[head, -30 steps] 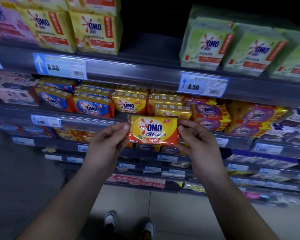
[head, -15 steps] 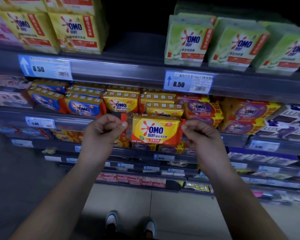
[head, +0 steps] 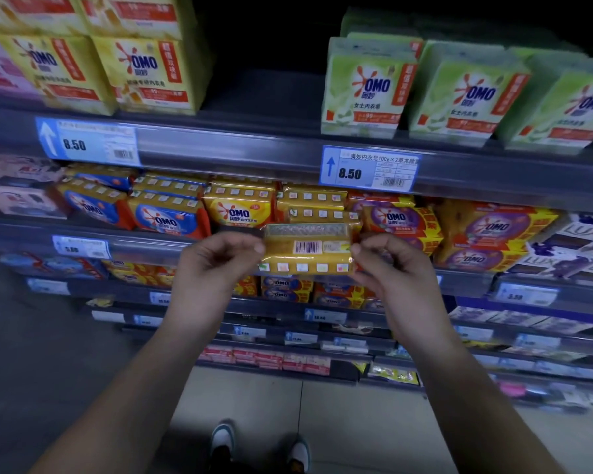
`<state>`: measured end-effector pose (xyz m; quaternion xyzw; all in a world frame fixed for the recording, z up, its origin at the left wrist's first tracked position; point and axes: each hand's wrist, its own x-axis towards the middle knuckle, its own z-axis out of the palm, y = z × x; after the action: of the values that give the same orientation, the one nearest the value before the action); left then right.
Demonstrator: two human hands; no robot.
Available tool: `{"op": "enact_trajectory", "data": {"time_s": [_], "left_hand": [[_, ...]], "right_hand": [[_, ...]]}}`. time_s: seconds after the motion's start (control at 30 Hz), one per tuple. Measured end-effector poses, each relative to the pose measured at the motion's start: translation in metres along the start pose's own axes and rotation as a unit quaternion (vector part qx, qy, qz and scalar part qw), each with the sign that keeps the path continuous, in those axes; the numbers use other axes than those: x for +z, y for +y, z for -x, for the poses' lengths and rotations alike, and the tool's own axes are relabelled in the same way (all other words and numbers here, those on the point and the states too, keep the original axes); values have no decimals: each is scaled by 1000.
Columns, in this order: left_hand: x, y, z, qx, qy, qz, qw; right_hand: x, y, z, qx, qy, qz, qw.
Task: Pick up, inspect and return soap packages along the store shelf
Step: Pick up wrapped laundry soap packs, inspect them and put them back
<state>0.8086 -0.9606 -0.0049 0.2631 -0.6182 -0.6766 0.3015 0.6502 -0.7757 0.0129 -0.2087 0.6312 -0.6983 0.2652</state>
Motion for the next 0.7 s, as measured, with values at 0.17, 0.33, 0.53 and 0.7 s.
{"op": "enact_trajectory", "data": {"time_s": [0.17,0.33,0.53,0.7], "left_hand": [[-5,-6,-4,-47,4,61,997],[-8,-9,-7,-98,-12,87,991],[-19,-7,-7,-47,-54,41,997],[-21,-11,-6,22,-28,-2,999]], "right_hand": [[-1,-1,-3,23,-3,-16,1000],[6,5,-4,33,-20,-13,999],[15,9,-1,-46,-41,85,994],[27,14,-1,-63,-21,84,994]]}}
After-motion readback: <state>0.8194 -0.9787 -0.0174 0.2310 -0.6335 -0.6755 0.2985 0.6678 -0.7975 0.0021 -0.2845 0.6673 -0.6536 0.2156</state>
